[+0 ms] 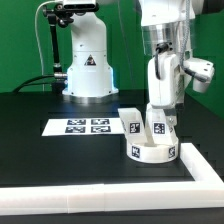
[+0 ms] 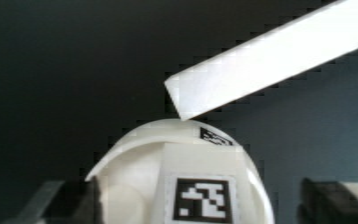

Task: Assemble stool

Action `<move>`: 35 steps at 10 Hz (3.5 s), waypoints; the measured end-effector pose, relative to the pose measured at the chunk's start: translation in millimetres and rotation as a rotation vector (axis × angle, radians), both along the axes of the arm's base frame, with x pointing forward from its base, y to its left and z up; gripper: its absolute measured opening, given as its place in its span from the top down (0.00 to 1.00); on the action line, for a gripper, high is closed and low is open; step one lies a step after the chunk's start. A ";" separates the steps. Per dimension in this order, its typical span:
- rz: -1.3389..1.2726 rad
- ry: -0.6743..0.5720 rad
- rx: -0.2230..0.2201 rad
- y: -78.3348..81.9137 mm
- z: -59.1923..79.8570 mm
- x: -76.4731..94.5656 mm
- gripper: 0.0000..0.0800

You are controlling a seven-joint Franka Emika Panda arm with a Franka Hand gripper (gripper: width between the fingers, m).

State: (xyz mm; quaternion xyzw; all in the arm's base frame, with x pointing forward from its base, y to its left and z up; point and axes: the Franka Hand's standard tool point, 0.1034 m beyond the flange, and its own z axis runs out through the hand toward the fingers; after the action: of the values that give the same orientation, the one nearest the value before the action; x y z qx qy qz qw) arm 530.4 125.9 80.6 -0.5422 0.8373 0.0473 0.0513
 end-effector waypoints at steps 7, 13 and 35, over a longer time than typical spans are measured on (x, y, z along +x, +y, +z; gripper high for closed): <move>0.146 -0.019 0.028 7.4 19.4 6.2 0.19; 0.768 -0.053 -0.019 5.6 24.5 6.7 0.19; 2.591 -0.177 -0.046 -20.9 20.0 1.9 0.19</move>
Offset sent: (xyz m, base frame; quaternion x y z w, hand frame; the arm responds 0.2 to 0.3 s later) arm 0.0048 0.0079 0.0294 -0.0221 -0.0073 -0.0369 0.9990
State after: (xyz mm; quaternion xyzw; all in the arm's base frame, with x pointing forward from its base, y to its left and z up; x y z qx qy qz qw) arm 532.3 105.0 100.5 -0.9542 -0.2985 0.0120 0.0141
